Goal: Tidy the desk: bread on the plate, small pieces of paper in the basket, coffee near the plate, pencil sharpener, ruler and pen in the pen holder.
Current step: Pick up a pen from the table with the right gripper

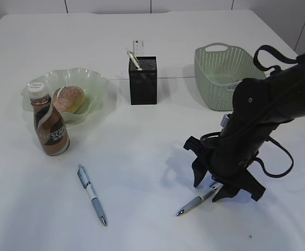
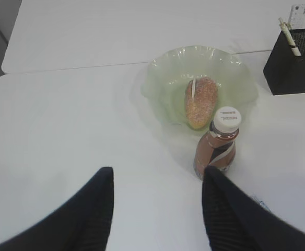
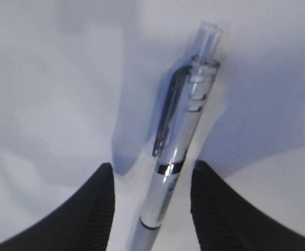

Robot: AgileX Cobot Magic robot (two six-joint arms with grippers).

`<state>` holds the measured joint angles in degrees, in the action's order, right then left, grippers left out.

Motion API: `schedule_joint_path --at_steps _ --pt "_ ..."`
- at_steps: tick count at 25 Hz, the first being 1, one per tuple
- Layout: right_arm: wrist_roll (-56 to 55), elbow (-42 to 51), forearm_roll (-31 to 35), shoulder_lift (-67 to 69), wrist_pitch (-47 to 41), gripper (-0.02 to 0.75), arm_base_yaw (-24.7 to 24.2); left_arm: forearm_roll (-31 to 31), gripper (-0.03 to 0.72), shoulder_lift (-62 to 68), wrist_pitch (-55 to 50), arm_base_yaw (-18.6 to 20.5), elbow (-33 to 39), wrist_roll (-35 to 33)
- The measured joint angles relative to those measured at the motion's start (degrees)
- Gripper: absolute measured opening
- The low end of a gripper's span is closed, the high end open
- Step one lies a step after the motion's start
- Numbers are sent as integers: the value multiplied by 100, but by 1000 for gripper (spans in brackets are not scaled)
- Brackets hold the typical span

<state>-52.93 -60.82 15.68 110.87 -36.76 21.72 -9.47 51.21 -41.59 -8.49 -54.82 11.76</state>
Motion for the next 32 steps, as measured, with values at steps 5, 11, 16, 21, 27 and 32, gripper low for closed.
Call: schedule_joint_path --at_steps 5,11,16,21,27,32 --pt "-44 0 0 0 58 386 0 -56 384 0 0 0 0 0" --pt "-130 0 -45 0 67 386 0 -119 384 0 0 0 0 0" --pt "-182 0 -79 0 67 386 0 -123 384 0 0 0 0 0" --pt "-287 0 -203 0 81 386 0 -123 384 0 0 0 0 0" --pt "-402 0 -343 0 71 386 0 -132 384 0 0 0 0 0" --pt "-514 0 -462 0 -47 386 0 -132 384 0 0 0 0 0"
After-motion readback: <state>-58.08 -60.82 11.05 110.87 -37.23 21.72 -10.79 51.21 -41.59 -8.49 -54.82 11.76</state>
